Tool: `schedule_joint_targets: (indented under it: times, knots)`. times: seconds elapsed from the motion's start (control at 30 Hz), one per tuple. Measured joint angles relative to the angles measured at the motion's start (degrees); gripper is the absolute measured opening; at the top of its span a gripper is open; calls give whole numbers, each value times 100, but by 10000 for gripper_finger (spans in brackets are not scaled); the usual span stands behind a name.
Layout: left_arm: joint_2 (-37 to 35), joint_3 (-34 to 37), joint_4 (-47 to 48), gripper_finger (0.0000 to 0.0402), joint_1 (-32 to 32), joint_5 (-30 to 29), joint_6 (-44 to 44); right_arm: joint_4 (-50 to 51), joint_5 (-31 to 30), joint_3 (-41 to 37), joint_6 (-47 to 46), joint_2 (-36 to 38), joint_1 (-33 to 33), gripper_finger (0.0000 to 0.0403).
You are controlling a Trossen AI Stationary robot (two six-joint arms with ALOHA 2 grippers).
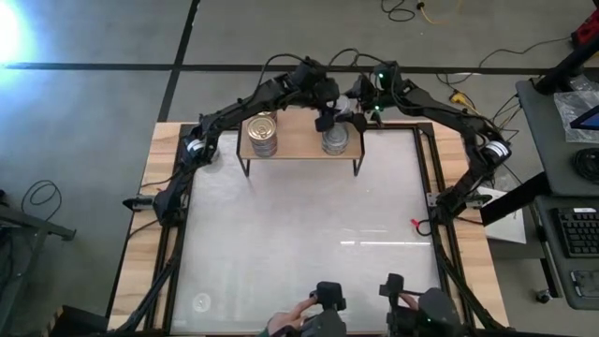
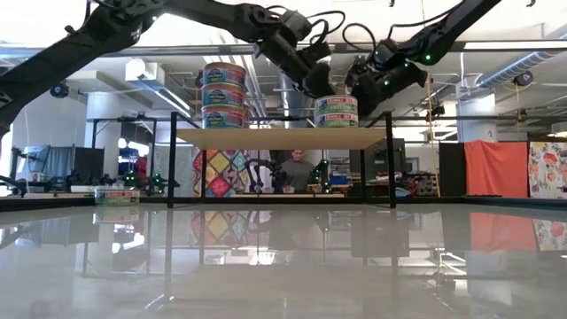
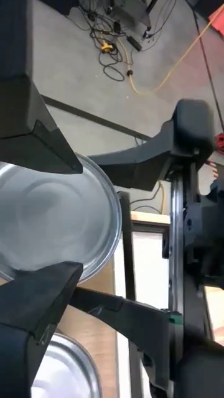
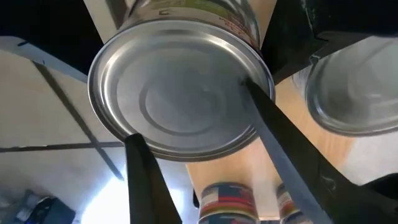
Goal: Stack canned seafood by type on shelf
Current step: Stack the green tuna can on top of the other green tuna on the shelf
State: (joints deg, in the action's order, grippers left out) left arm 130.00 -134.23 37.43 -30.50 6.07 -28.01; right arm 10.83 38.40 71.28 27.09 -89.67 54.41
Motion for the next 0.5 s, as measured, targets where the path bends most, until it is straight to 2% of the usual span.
schedule_joint_targets:
  times: [0.5]
  knots:
    - [17,2,-349,229,0,7,4,475,-86,42,234,5,37,362]
